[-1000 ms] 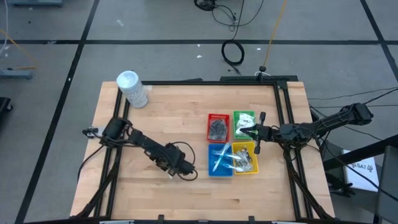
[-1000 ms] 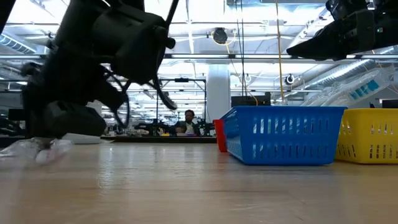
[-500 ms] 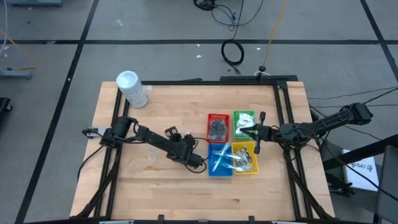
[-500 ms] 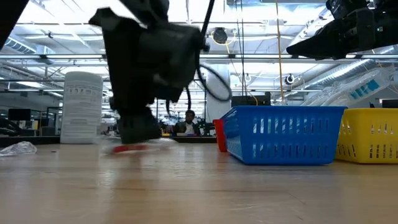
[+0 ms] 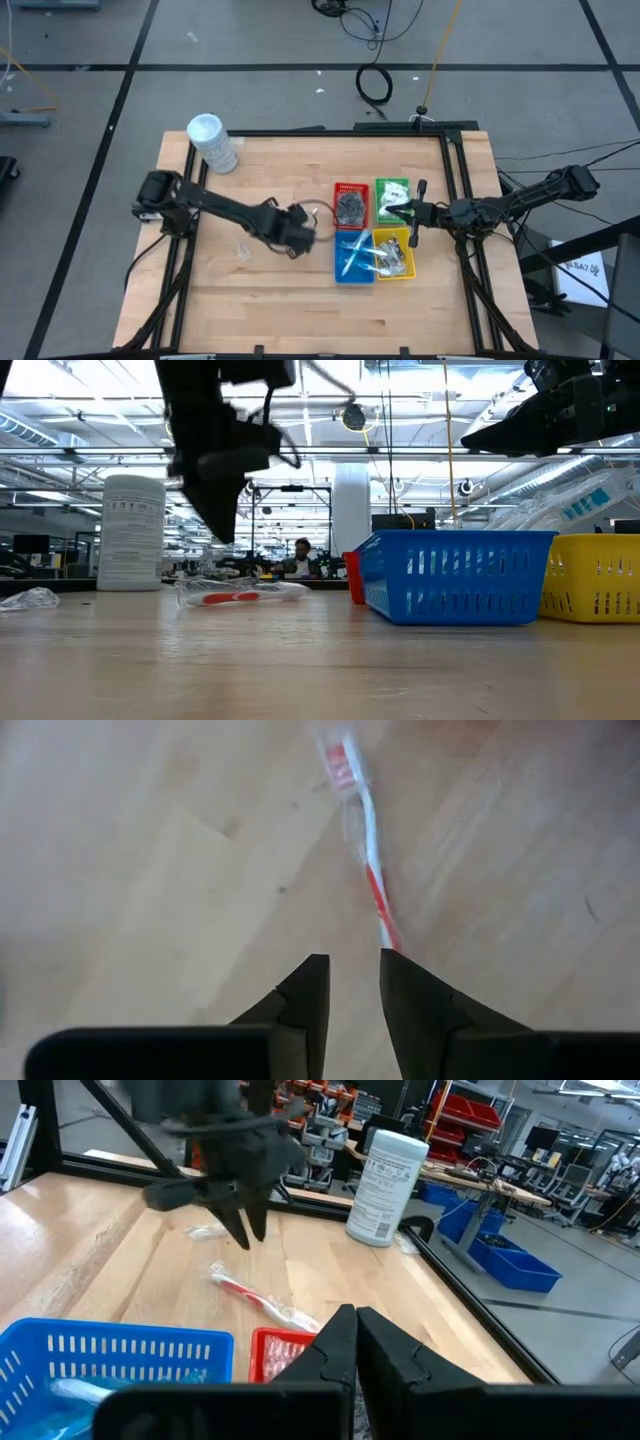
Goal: Pick & Place Travel size toiletries
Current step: Put the orange toothbrush into the blue bin
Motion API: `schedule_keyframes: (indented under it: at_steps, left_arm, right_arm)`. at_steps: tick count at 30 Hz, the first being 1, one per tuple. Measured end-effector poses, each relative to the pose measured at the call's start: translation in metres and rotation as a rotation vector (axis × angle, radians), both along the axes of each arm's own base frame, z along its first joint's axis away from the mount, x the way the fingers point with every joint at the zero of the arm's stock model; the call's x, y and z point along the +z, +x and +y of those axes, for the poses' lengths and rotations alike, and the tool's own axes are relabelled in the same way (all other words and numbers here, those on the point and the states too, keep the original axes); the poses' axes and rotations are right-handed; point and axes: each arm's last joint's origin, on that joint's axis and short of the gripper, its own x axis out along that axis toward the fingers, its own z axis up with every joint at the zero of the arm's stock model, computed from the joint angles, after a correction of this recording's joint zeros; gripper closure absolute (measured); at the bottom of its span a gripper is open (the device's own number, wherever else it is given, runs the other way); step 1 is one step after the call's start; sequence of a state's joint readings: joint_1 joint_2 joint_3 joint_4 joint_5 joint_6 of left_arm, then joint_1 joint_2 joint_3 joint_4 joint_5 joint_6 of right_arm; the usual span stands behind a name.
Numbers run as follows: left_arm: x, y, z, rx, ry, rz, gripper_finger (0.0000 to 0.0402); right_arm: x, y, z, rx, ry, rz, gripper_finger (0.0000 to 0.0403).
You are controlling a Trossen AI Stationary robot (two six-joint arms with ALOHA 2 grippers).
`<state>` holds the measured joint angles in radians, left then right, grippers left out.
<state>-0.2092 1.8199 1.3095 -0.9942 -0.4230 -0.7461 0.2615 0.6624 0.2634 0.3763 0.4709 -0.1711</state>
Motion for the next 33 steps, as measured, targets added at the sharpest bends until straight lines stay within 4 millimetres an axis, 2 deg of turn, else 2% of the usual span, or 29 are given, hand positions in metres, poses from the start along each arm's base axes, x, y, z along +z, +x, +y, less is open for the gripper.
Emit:
schedule_keyframes:
  at_steps: [8, 12, 17, 26, 33]
  left_arm:
    - [-0.047, -0.022, 0.051, 0.109, -0.408, -0.211, 0.0260]
    - [-0.060, -0.027, 0.062, 0.129, -0.472, -0.263, 0.0236]
    - [-0.062, -0.028, 0.064, 0.143, -0.462, -0.274, 0.0213]
    - [-0.070, -0.027, 0.055, 0.102, -0.434, -0.242, 0.0183]
    - [-0.084, -0.024, 0.054, 0.183, -0.407, -0.219, 0.0197]
  right_arm:
    - [0.000, 0.000, 0.000, 0.000, 0.000, 0.002, 0.0403]
    - [0.000, 0.000, 0.000, 0.000, 0.000, 0.001, 0.0403]
    - [0.000, 0.000, -0.001, -0.009, 0.000, 0.000, 0.0403]
    - [-0.003, 0.001, -0.008, -0.051, -0.003, 0.028, 0.0403]
    - [-0.003, 0.001, -0.009, -0.061, 0.013, 0.025, 0.0403]
